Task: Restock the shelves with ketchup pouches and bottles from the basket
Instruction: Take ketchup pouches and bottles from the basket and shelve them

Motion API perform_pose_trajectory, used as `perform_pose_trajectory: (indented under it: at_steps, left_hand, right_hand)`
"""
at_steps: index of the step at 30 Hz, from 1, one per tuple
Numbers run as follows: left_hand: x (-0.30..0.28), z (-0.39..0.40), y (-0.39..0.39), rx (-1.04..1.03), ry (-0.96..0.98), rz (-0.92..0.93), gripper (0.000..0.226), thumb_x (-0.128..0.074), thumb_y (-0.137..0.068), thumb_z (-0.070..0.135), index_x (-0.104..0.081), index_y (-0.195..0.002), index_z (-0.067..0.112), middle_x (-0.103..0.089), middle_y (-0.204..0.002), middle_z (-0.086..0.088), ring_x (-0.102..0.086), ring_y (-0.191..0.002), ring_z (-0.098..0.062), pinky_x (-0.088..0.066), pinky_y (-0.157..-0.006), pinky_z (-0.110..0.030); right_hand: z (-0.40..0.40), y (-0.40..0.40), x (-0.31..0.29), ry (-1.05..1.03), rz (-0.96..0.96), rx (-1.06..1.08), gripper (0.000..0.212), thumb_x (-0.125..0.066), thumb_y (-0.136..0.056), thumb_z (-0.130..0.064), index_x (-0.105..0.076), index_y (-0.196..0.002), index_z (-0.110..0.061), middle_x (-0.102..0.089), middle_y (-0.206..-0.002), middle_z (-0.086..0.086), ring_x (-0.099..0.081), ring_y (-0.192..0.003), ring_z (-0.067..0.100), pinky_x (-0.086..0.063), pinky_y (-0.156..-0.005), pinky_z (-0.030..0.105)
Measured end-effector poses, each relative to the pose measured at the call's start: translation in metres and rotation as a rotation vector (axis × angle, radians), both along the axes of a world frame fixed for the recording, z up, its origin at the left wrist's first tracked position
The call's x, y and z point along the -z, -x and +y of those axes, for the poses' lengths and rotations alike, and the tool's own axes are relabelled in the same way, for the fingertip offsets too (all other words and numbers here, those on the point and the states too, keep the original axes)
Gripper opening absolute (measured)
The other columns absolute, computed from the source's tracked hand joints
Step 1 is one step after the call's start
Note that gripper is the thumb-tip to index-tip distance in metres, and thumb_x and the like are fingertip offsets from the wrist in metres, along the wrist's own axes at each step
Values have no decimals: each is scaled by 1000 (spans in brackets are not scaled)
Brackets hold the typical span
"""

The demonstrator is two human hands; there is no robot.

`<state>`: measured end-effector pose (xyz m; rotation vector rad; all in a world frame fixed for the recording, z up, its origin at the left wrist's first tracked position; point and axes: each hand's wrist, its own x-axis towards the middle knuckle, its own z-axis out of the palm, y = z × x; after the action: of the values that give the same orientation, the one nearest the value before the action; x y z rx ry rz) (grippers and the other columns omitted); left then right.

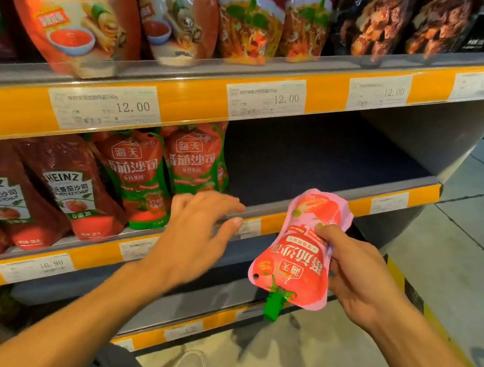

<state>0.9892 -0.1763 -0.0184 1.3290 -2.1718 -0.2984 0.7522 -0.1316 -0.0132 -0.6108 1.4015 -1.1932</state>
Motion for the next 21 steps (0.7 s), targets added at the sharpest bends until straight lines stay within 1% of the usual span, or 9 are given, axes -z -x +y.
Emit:
perform_pose_trajectory:
  at_steps: [2,4,6,9,14,16,18,20,21]
  left_hand:
    - [-2,9,17,-64,-362,495,19,-57,-100,34,-64,-117,36,-66,-119,17,-58,-108,7,-43,-91,-24]
    - [-4,12,29,-116,-595,715,22,-62,-96,37,-60,-118,39,-67,-113,15,-63,-97,6,-51,-83,-24]
    - [-6,8,33,-116,-685,752,39,-66,-91,46,-55,-126,36,-65,-113,16,-65,-100,0,-56,-87,-30]
    - [-12,-4,31,-65,-804,798,75,-72,-66,64,-55,-130,31,-70,-113,10,-68,-102,-7,-55,-88,-33]
    - [-15,-15,25,174,-1002,653,58,-82,-63,44,-71,-114,18,-77,-104,-7,-74,-96,-23,-60,-75,-31]
    - [-14,-17,23,139,-974,693,57,-85,-61,38,-72,-111,14,-77,-102,-8,-74,-94,-25,-62,-79,-37]
    - [-13,-15,23,71,-955,770,55,-85,-62,34,-71,-110,12,-78,-98,-9,-75,-90,-25,-63,-75,-35]
    - [-13,-9,25,-2,-976,872,50,-83,-63,31,-71,-106,9,-78,-92,-10,-76,-81,-23,-61,-62,-30]
    - [-12,-5,28,-42,-995,929,48,-82,-64,30,-71,-104,7,-78,-91,-12,-76,-78,-23,-60,-59,-29]
  right_hand:
    - [1,-1,-1,16,26,-61,24,-72,-89,-24,-73,-104,-5,-77,-93,15,-76,-83,28,-62,-81,48]
    - [2,3,-3,32,59,-163,22,-73,-88,-24,-76,-101,-7,-77,-96,16,-76,-88,32,-59,-89,52]
    - [2,9,-4,45,137,-334,15,-75,-86,-26,-80,-93,-13,-77,-98,16,-76,-90,31,-60,-86,47]
    - [-5,16,-13,22,256,-596,18,-79,-83,-30,-79,-96,-18,-77,-102,14,-75,-93,29,-61,-82,40]
    - [-28,21,-42,-57,380,-908,28,-80,-84,-29,-76,-109,-15,-77,-105,13,-76,-90,24,-61,-75,32]
    - [-33,19,-54,-53,489,-896,31,-80,-85,-27,-73,-111,-13,-78,-101,11,-76,-87,22,-61,-75,32]
    - [-32,18,-66,29,727,-786,29,-78,-86,-30,-70,-111,-17,-78,-99,3,-75,-86,13,-59,-71,23]
    - [-23,18,-74,234,1086,-445,20,-76,-86,-35,-70,-103,-25,-73,-97,-10,-68,-85,4,-51,-70,17]
    - [-14,17,-79,335,1135,-228,12,-75,-86,-37,-71,-94,-29,-72,-89,-13,-66,-80,0,-49,-66,17]
